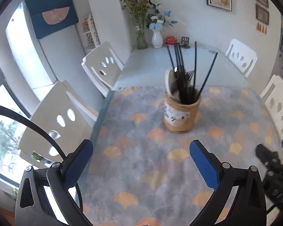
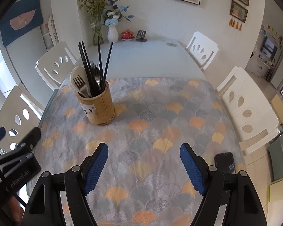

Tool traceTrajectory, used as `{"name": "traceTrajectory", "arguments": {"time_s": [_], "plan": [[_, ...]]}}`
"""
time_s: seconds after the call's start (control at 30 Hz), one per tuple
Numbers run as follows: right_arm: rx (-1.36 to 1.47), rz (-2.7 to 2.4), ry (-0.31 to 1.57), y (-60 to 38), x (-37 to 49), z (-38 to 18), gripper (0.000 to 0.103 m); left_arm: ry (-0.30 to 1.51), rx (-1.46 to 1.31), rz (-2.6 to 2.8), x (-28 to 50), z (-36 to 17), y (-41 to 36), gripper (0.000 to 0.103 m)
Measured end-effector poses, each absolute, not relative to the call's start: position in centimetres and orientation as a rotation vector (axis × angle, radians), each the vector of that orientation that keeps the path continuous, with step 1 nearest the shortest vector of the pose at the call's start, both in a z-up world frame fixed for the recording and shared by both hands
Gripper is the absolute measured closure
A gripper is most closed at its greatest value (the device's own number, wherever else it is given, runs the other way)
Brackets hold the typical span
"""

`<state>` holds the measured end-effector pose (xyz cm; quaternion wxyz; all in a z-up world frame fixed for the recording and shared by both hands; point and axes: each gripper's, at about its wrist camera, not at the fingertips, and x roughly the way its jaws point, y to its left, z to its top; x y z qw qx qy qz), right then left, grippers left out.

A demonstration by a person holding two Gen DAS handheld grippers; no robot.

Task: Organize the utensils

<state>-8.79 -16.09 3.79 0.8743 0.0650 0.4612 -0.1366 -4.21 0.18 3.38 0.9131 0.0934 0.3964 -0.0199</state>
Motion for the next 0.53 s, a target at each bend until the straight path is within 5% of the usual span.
{"name": "traceTrajectory", "arguments": {"time_s": [0.53], "plan": [[0.157, -0.274, 1.026, -14.9, -7.8, 1.7, 0.026, 0.836, 0.286, -0.010, -3.9, 1.2, 1.0, 0.000]]}}
